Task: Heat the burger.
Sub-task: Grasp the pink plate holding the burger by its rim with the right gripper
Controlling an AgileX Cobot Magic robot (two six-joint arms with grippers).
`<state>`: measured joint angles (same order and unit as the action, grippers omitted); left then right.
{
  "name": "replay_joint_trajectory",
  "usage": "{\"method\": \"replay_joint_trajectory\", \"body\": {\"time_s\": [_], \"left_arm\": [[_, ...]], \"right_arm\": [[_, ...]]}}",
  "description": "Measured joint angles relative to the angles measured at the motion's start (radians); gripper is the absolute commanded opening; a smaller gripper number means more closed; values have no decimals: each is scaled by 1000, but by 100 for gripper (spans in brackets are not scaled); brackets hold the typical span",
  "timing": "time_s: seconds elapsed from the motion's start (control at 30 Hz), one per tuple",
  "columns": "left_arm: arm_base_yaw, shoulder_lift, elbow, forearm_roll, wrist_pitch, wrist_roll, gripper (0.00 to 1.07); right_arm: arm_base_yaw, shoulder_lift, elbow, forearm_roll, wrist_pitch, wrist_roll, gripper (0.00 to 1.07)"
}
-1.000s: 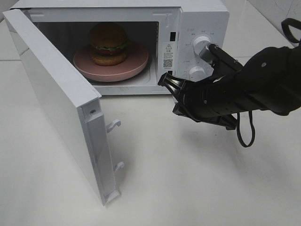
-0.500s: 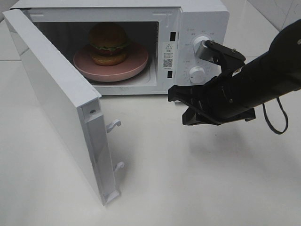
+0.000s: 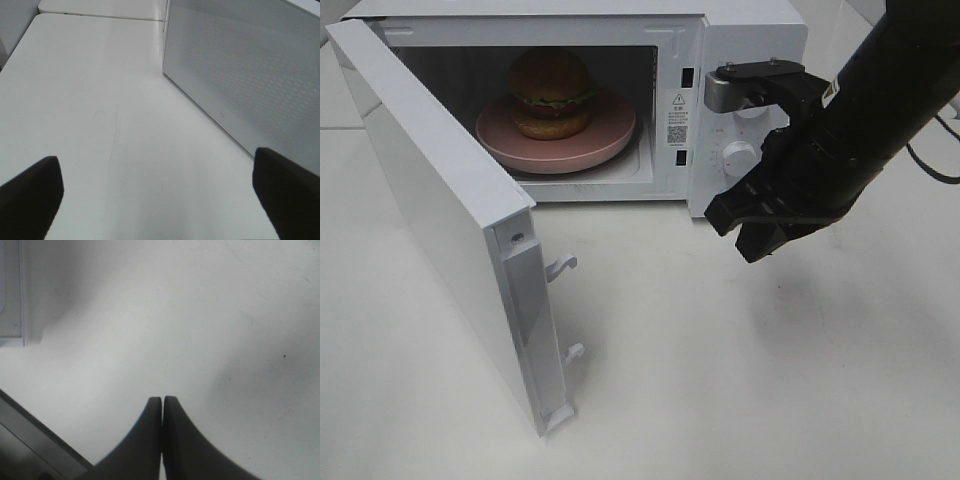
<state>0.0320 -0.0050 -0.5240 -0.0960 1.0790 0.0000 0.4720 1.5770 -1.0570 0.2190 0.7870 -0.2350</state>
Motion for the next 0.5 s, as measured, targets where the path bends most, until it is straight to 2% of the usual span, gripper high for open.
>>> {"method": "replay_joint_trajectory", "body": {"time_s": [0.17,0.2,0.33,0.37,0.43,0.5], "left_arm": [[0,0,0,0,0,0,97],[0,0,0,0,0,0,97],[0,0,0,0,0,0,97],[0,0,0,0,0,0,97],[0,0,0,0,0,0,97],[0,0,0,0,0,0,97]], "right_arm": [[0,0,-30,-5,78,-183,2],[0,0,-36,-6,105,-296,2],[0,0,-38,-6,132,-450,3],[0,0,-38,-6,135,-567,3],[0,0,-38,-6,135,-625,4],[0,0,-38,-7,135,-782,4]]}}
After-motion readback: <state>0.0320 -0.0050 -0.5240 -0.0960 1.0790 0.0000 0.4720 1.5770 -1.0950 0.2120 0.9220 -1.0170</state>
